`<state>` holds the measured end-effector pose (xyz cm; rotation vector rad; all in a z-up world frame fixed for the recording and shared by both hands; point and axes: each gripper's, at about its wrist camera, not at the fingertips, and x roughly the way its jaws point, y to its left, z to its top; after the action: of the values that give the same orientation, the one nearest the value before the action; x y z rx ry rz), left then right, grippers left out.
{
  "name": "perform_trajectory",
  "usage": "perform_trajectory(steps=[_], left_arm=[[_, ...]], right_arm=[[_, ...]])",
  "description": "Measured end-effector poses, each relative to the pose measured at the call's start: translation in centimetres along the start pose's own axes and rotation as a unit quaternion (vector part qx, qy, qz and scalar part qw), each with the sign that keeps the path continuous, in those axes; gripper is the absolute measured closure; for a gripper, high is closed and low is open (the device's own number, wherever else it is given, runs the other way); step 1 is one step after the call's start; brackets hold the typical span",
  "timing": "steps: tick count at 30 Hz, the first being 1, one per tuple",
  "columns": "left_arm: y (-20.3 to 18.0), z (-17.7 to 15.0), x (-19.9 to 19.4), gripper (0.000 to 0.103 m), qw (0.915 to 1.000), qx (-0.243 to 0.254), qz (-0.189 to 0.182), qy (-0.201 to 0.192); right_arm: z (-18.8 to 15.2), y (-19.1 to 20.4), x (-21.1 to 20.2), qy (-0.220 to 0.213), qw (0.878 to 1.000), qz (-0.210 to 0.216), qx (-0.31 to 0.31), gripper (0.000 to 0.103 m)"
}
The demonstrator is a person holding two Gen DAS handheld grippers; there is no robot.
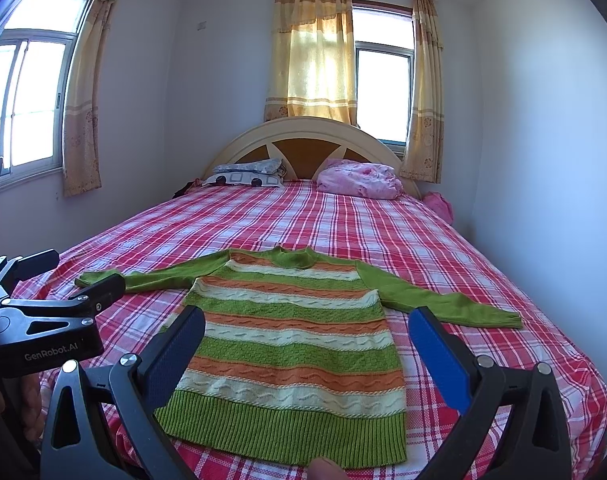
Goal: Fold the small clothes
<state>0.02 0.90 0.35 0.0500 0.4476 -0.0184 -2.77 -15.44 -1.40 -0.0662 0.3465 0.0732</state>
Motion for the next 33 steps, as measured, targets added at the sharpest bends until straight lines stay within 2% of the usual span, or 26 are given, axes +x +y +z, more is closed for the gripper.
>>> perform_trajectory(steps=[33], left_arm=[[-0.15,-0.2,-0.07,0.0,1.0,-0.007,0.004,-0.006]], right_arm=[[-0.03,0.28,0.08,0.003,1.0,0.002,-0.002,0.001]])
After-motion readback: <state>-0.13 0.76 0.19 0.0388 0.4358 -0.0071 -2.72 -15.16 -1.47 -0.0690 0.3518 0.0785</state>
